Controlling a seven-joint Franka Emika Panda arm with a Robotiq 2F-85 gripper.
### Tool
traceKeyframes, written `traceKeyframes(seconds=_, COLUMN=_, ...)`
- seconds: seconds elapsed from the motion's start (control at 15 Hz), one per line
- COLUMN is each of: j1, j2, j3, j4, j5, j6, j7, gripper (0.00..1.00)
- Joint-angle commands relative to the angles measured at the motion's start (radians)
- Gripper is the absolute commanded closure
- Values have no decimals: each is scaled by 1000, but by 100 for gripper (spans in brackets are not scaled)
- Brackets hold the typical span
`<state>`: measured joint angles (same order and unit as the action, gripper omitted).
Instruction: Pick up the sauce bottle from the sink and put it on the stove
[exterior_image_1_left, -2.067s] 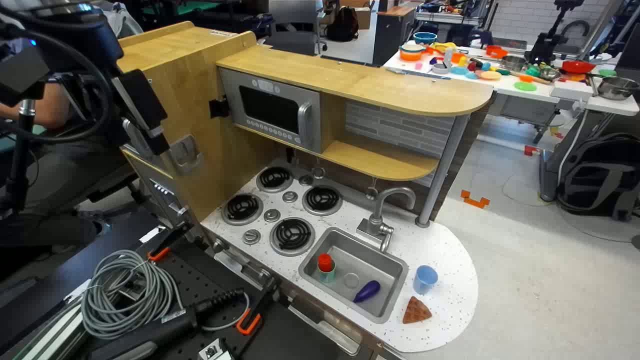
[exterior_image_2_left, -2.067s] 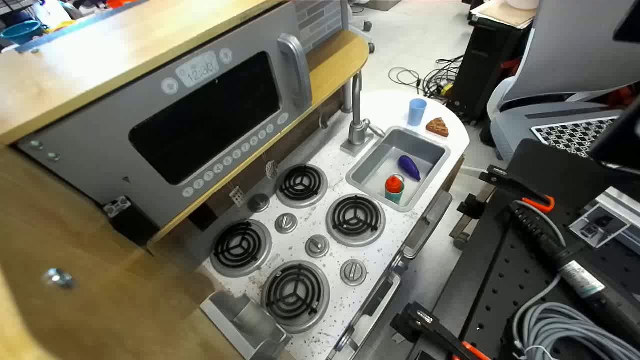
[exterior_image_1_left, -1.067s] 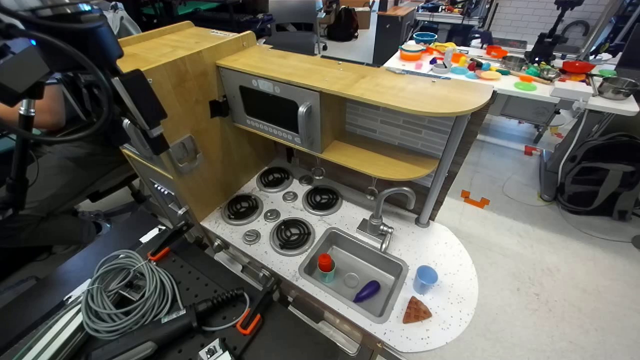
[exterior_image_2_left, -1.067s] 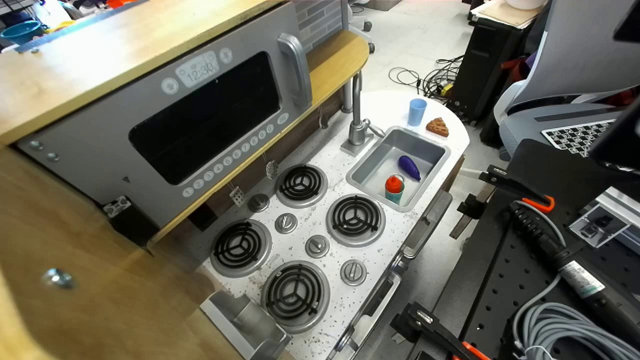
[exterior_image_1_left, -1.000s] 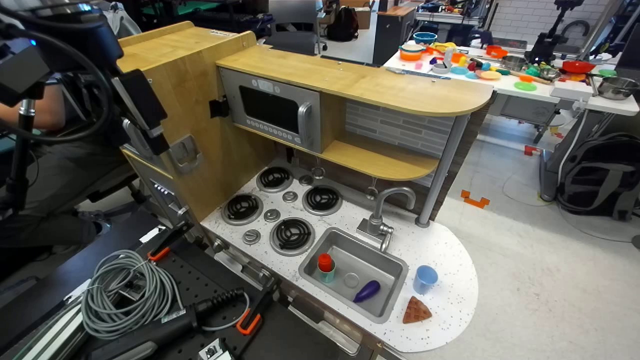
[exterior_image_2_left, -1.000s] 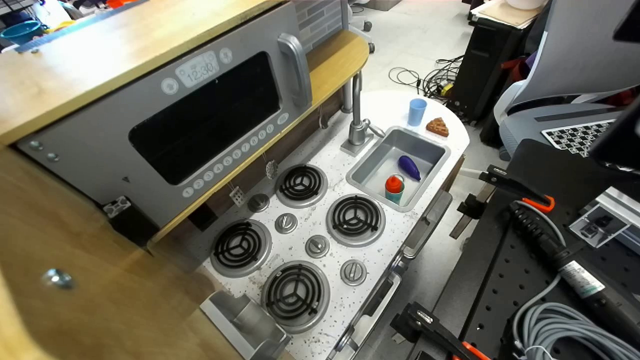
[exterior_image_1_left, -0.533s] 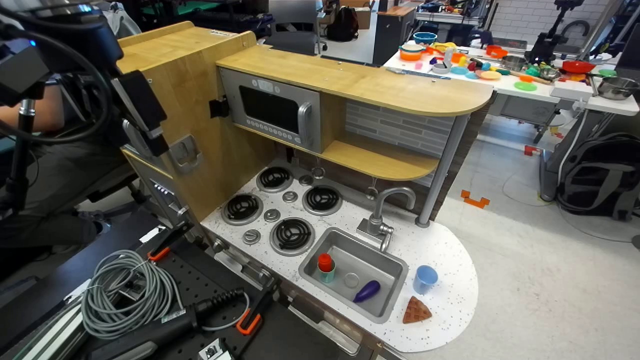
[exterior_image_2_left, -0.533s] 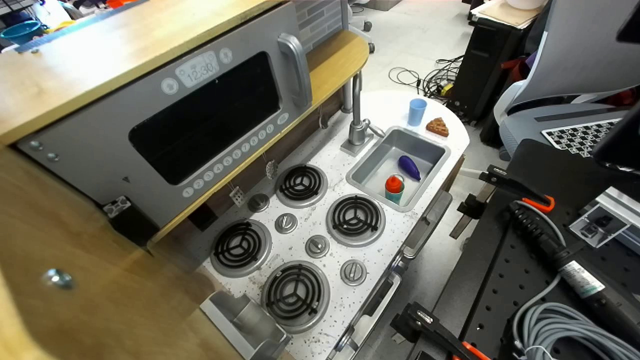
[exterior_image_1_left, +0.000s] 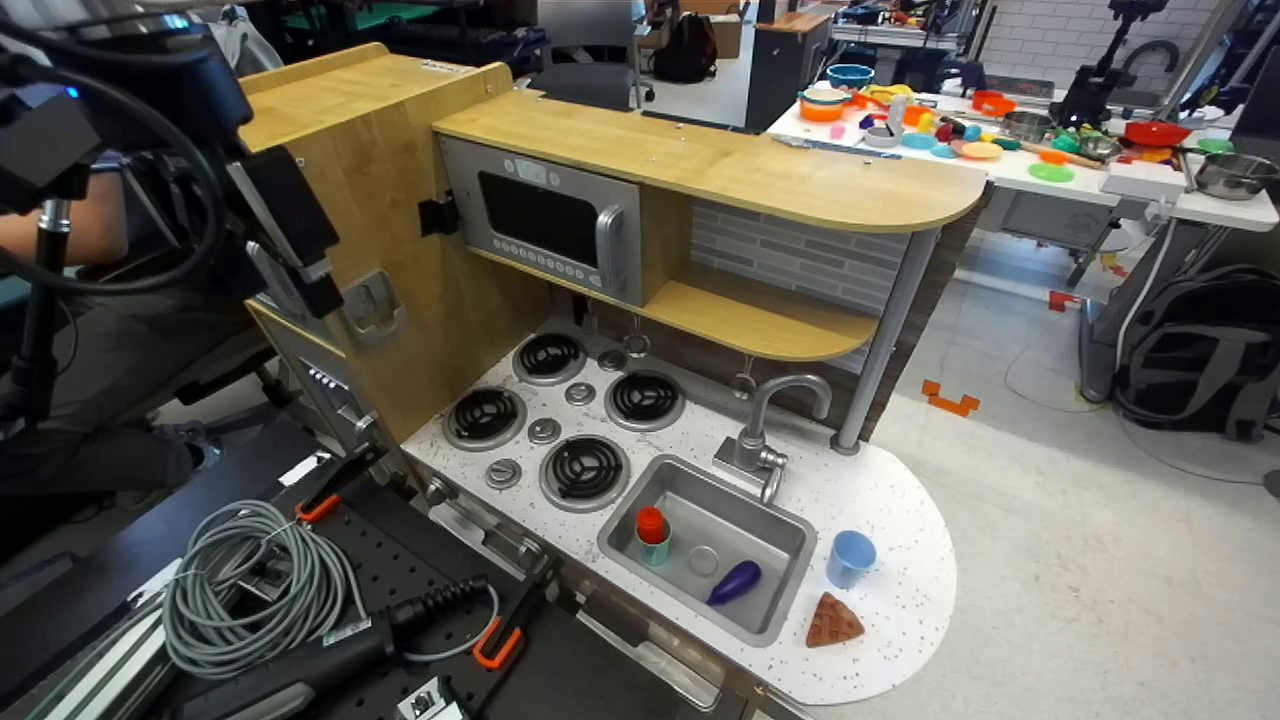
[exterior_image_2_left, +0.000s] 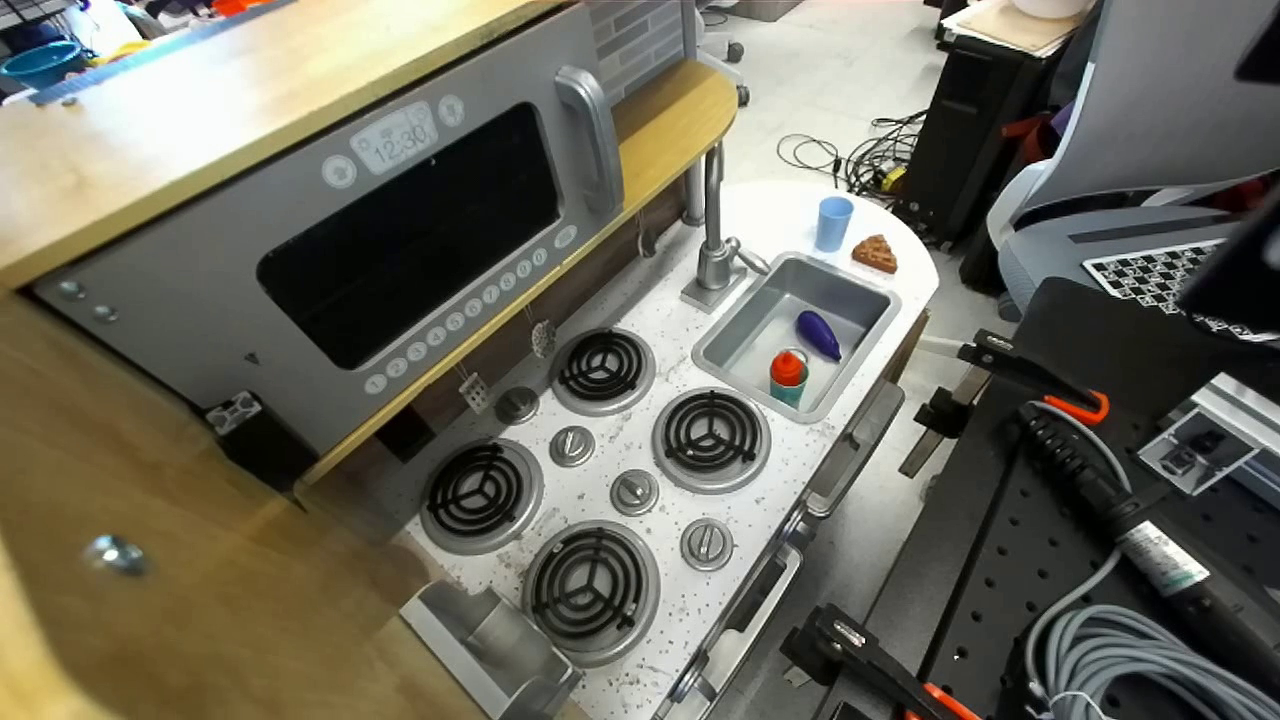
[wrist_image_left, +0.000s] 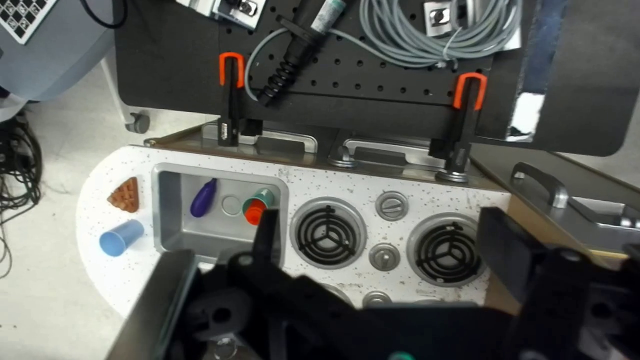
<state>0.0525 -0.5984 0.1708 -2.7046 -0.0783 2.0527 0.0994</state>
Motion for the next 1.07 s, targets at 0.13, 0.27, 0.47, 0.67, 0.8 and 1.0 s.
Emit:
traceKeyframes(seconds=0.13, j1=-167, j2=220, j3=-129, j4=-30, j5=-198, j6=267, j7=-29, gripper=0)
traceKeyframes(seconds=0.27, j1=-224, j2=309, j3=-161, j4=-10, j5=-263, j6=343, j7=-16, gripper=0)
traceKeyframes(seconds=0.47, j1=-280, j2=434, j3=-199, j4=23, j5=-346, j6=447, j7=7, gripper=0)
traceKeyframes(seconds=0.67, j1=-301, j2=566, j3=-236, j4=79, j5=-402, j6=527, j7=43, gripper=0)
traceKeyframes(seconds=0.8, j1=-289, j2=656, j3=-262, j4=130, j5=-411, j6=565, j7=65, gripper=0)
traceKeyframes(seconds=1.0, j1=-257, j2=778, j3=-295, j4=211, j5=-405, j6=617, j7=88, gripper=0)
